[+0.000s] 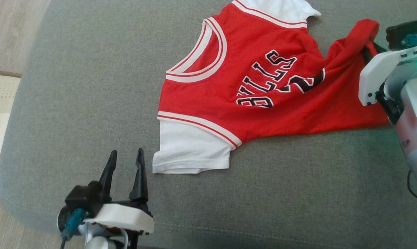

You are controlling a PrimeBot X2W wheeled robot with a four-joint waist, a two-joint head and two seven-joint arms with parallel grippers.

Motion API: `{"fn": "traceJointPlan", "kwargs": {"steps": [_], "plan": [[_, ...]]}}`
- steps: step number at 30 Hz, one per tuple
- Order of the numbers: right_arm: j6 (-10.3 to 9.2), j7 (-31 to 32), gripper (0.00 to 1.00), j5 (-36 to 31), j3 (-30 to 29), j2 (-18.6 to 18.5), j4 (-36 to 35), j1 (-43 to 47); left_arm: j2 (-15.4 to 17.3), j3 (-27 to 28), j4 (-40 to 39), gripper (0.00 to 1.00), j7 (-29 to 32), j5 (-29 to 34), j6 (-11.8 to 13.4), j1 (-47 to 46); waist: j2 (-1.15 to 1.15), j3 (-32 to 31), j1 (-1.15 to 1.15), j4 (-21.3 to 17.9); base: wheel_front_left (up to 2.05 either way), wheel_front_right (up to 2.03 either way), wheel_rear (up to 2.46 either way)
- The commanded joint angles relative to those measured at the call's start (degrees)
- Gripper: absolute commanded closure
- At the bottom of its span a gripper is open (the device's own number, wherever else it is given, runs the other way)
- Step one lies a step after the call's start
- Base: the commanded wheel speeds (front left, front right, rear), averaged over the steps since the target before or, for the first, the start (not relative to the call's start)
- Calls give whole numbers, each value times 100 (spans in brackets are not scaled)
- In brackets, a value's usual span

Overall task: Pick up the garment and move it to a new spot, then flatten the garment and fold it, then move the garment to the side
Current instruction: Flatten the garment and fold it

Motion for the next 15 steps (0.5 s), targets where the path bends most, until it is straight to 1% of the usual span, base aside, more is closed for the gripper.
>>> {"fn": "traceJointPlan", "kwargs": {"steps": [1, 4, 8, 12, 15], "plan": [[37, -210, 0, -71, 70, 74, -46, -223, -2, 132, -135, 0, -69, 52, -36, -168, 0, -1, 0, 8, 0, 0, 0], [37, -515, 0, -131, 64, 158, 177, -297, -16, 126, -115, 0, -69, 61, -50, -201, 0, -21, 0, -17, 0, 0, 0], [37, -970, 0, -138, -27, 245, 350, -381, -27, 164, -144, 0, -69, 90, -64, -256, 0, -83, 0, -151, 0, 0, 0], [37, -1514, 0, -78, -180, 342, 389, -383, -35, 235, -193, 0, -69, 119, -82, -342, 0, -187, 0, -340, 0, 0, 0], [37, -1811, 0, 12, -267, 439, 311, -245, -44, 305, -218, 0, -70, 124, -86, -391, 0, -298, 0, -500, 0, 0, 0]]}}
